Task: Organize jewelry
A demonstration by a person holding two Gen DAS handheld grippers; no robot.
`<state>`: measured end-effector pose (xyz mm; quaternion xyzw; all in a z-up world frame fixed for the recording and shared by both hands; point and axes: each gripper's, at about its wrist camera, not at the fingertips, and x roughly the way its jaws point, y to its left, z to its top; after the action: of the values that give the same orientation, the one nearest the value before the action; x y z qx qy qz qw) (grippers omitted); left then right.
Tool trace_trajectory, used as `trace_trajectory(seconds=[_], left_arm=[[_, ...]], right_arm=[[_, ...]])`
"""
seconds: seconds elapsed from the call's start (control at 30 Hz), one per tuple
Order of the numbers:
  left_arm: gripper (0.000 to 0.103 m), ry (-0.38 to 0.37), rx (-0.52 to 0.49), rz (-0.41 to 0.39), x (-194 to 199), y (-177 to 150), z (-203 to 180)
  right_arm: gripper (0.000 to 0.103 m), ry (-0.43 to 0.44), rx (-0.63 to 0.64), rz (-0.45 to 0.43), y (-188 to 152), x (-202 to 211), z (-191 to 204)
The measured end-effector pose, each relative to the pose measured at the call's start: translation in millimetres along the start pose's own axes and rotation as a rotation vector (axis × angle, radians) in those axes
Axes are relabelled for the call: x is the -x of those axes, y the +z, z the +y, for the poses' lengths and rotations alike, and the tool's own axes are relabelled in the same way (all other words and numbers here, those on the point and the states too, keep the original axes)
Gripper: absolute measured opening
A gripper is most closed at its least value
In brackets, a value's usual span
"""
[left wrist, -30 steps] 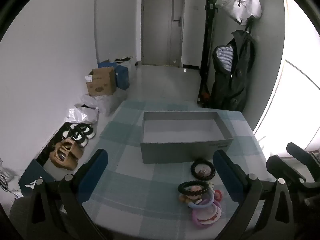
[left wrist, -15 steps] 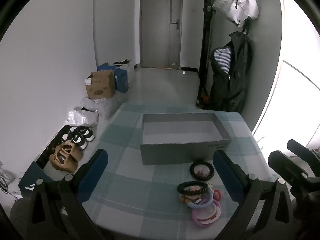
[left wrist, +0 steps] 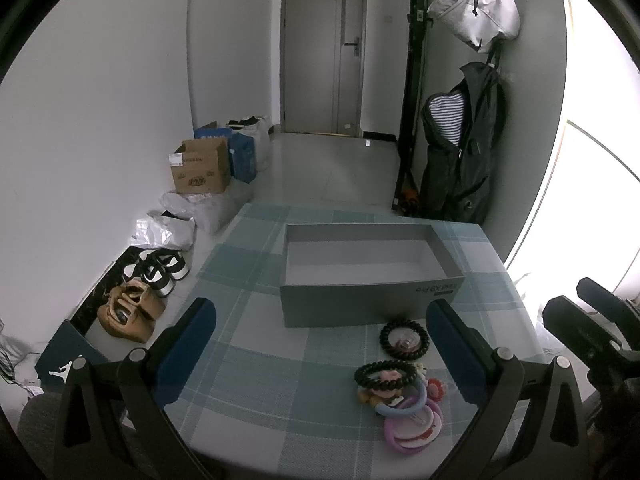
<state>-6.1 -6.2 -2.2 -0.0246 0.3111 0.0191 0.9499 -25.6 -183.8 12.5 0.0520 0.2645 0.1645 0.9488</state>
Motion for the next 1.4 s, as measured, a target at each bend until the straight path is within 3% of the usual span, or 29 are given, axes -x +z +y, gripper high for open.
trace_trajectory(seconds=[0.53,0.87,1.4], left_arm=[[0.102,-0.010,0.019,0.002,-1.1,-2.8,1.3],[0.102,-0.007,0.049,0.048,-6.8,-4.1,7.5],[0.102,0.006,0.016,0.054,-6.9,-1.9,6.0]], right_arm=[[0.103,-0.015,0.021,0.013,-1.3,-2.4,0.9],[0.103,-0.025,0.027,-0.008,-1.6,0.8,-0.4],[0.103,-0.014,-0.002,-0.026,0.4,3.8,-2.6]])
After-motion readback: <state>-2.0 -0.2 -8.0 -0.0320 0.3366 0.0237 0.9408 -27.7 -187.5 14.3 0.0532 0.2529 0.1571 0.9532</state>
